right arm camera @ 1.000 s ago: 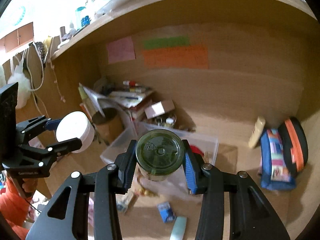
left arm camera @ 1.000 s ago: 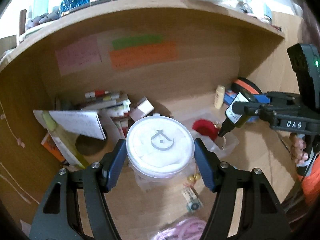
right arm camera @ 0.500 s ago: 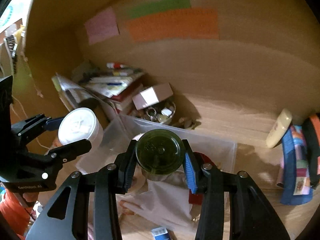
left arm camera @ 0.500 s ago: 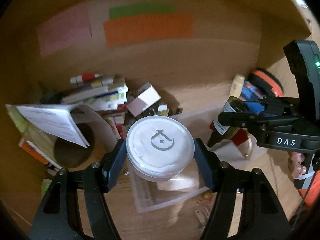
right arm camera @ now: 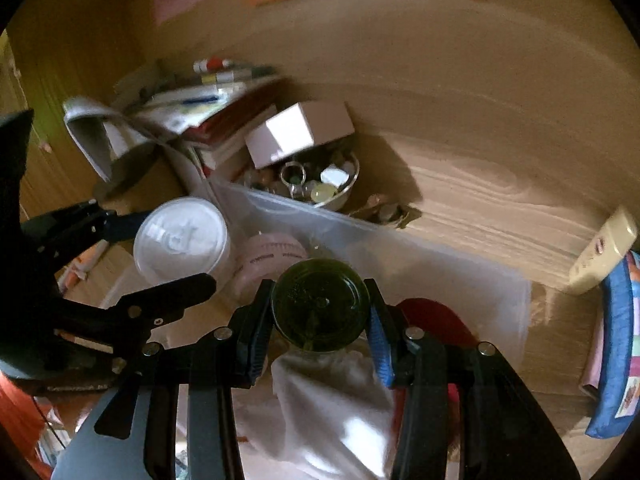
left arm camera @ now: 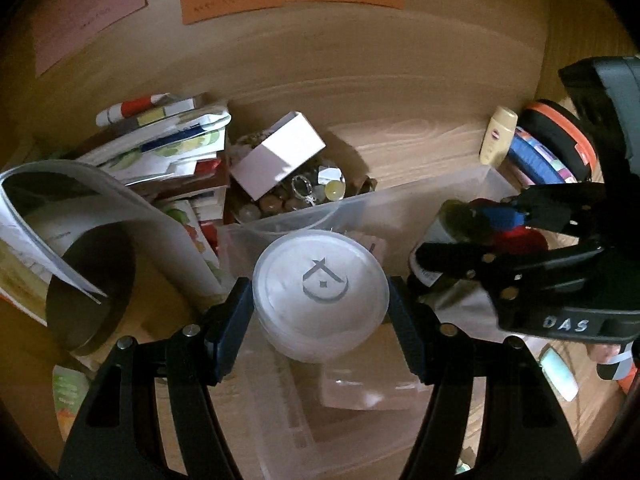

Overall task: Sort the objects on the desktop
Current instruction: 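Lower the white container and green bottle into the clear box and release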

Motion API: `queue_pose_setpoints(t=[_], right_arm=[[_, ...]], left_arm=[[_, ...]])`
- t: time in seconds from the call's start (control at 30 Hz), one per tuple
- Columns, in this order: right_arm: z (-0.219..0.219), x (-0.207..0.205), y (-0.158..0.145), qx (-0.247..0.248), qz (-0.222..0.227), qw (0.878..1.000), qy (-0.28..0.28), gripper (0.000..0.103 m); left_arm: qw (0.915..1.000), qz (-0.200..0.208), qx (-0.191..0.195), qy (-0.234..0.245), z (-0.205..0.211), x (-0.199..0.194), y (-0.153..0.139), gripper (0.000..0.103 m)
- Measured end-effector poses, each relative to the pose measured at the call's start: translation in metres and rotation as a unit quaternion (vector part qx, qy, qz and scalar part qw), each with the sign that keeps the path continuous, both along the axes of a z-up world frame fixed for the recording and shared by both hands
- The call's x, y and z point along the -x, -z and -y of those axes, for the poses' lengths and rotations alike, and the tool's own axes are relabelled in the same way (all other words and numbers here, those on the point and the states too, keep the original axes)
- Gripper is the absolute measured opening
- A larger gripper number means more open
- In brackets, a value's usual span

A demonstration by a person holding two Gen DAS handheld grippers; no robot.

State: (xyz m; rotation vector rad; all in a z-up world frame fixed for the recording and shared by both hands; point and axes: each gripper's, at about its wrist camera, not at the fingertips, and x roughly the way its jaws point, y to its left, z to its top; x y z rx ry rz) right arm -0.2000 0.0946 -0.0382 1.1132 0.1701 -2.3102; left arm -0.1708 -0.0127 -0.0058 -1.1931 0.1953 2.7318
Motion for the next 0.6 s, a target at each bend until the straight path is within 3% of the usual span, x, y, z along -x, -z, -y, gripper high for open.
queue_pose_setpoints(t=[0.43, 0.6], right_arm=[[0.019, -0.005, 0.004, -0.066, -0.047, 0.997, 0.003, 0.041], [0.012, -0.009, -0.003, -0.057, -0.045, 0.997, 0.007, 0.042]], left_arm=[[0.9998, -0.008, 0.013, 0.010, -0.002, -0.006, 0.002, 0.066], [0.9996, -0.020, 0.016, 0.011, -0.003, -0.016, -0.008, 0.068]])
